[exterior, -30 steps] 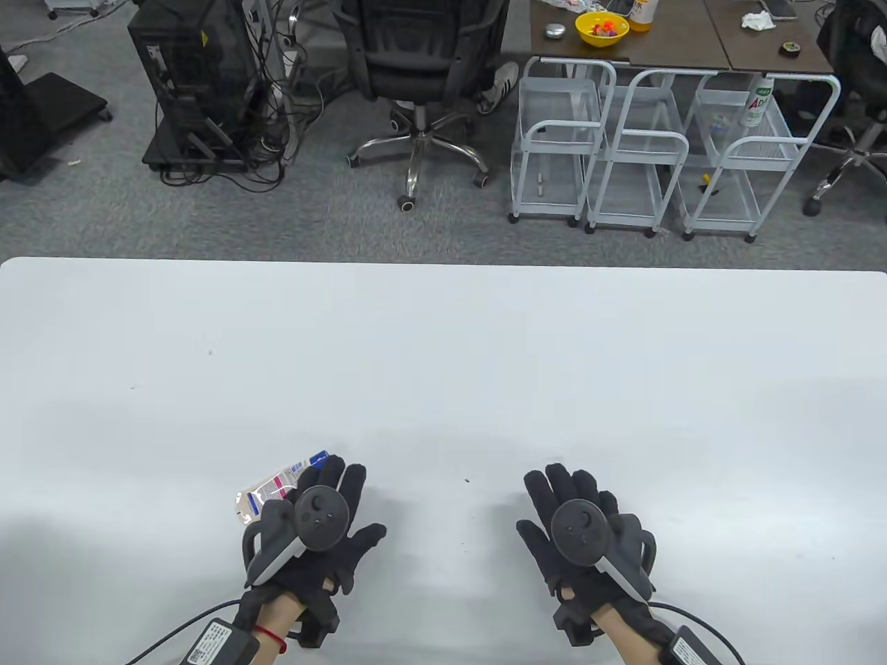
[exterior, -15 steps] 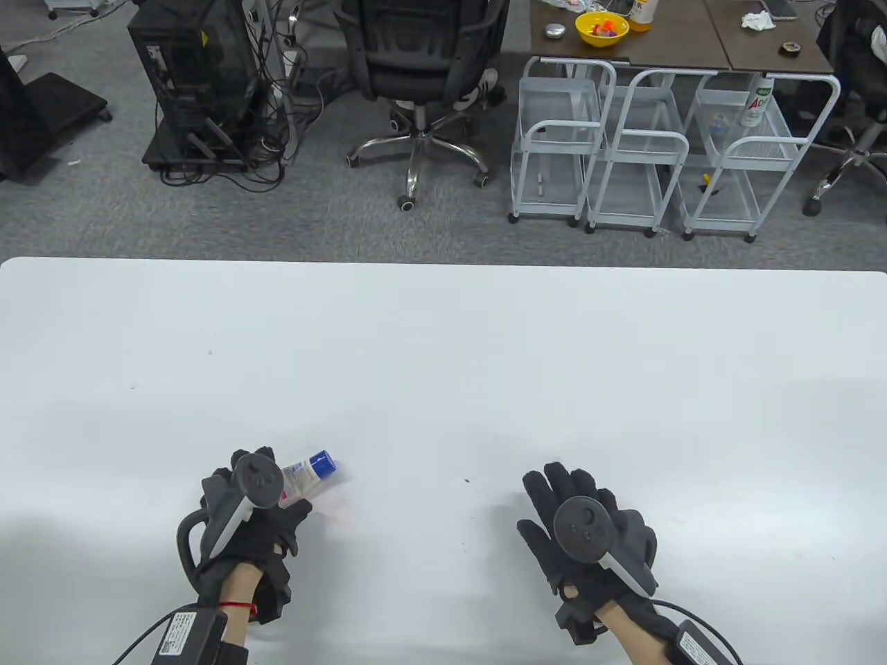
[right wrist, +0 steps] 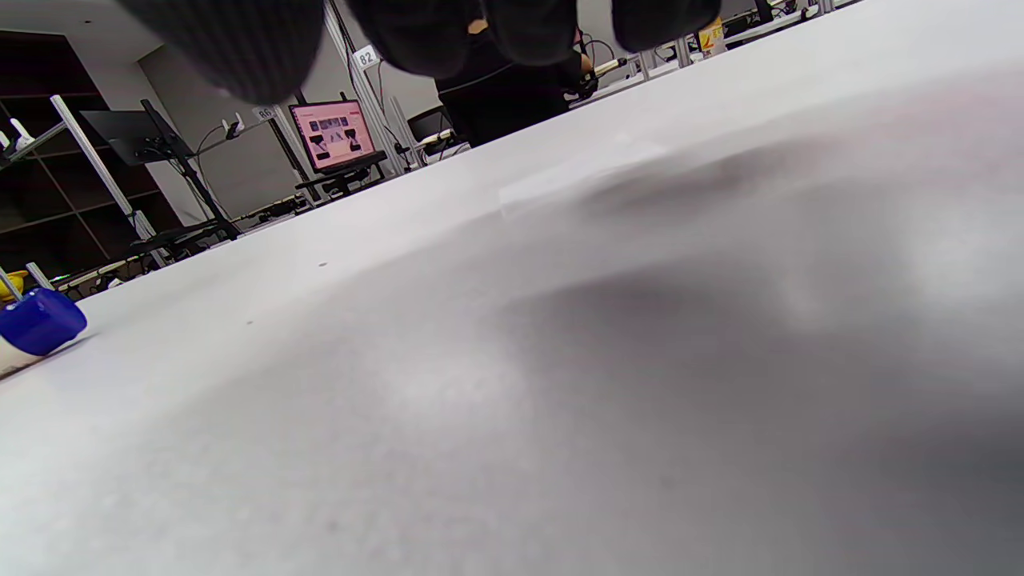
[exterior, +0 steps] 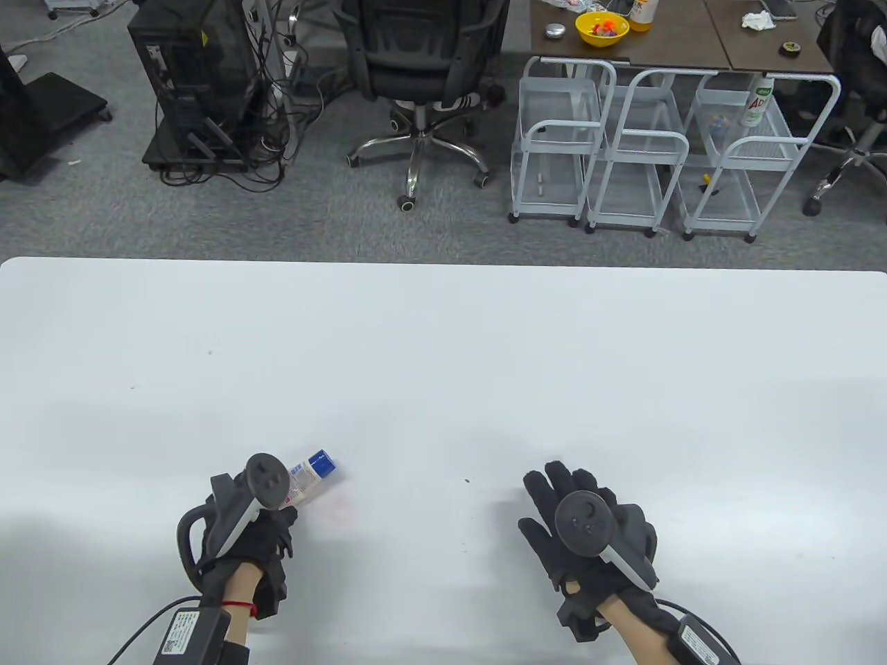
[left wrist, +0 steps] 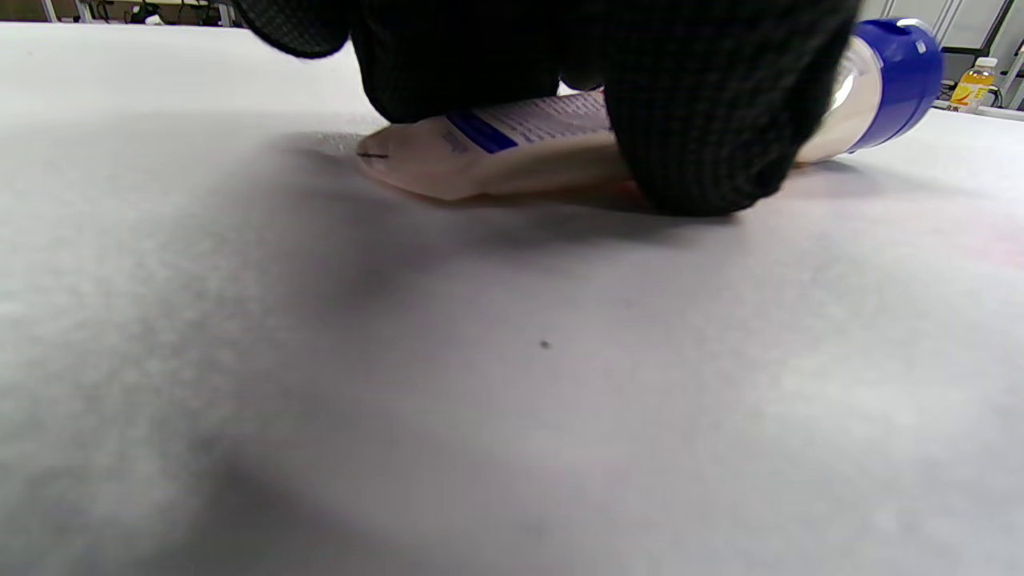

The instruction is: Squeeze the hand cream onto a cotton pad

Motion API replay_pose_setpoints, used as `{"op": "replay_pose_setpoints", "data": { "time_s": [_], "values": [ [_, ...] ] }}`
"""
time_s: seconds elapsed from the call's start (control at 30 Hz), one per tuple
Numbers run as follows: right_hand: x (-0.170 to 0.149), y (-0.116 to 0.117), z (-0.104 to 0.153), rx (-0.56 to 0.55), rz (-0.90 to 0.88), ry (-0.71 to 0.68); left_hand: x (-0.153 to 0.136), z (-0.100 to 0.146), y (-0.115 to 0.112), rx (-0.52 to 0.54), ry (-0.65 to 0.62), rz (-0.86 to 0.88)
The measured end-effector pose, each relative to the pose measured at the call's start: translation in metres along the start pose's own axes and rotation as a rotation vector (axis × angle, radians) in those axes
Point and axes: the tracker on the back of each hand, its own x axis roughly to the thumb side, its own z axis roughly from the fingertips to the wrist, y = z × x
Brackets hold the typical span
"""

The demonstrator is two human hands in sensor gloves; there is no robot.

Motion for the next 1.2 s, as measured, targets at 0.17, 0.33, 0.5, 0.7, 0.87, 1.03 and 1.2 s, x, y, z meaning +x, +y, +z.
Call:
{"op": "replay_pose_setpoints", "data": {
  "time_s": [0.17, 0.33, 0.5, 0.7, 0.87, 1.03, 1.2],
  "values": [
    [-0.003, 0.000, -0.001, 0.011, -0.008, 0.007, -0.002, 0.000, 0.000, -0.013, 0.009, 0.028],
    [-0.003, 0.001, -0.001, 0.016, -0.014, 0.010, -0.002, 0.000, 0.000, -0.038, 0.011, 0.057],
    [-0.003, 0.000, -0.001, 0.021, -0.026, 0.011, -0.005, 0.003, 0.003, -0.053, 0.043, 0.160],
    [0.000, -0.004, -0.001, 0.015, -0.085, -0.017, -0.004, 0.012, 0.013, -0.054, -0.028, 0.356],
    [0.014, -0.008, 0.004, -0.001, -0.245, -0.086, 0.019, 0.033, 0.024, -0.057, -0.254, 0.548],
    [0.032, -0.008, 0.013, 0.000, -0.370, -0.158, 0.047, 0.062, 0.028, -0.088, -0.472, 0.619],
    [0.048, -0.010, 0.024, -0.022, -0.506, -0.250, 0.070, 0.081, 0.021, -0.185, -0.634, 0.626]
  ]
}}
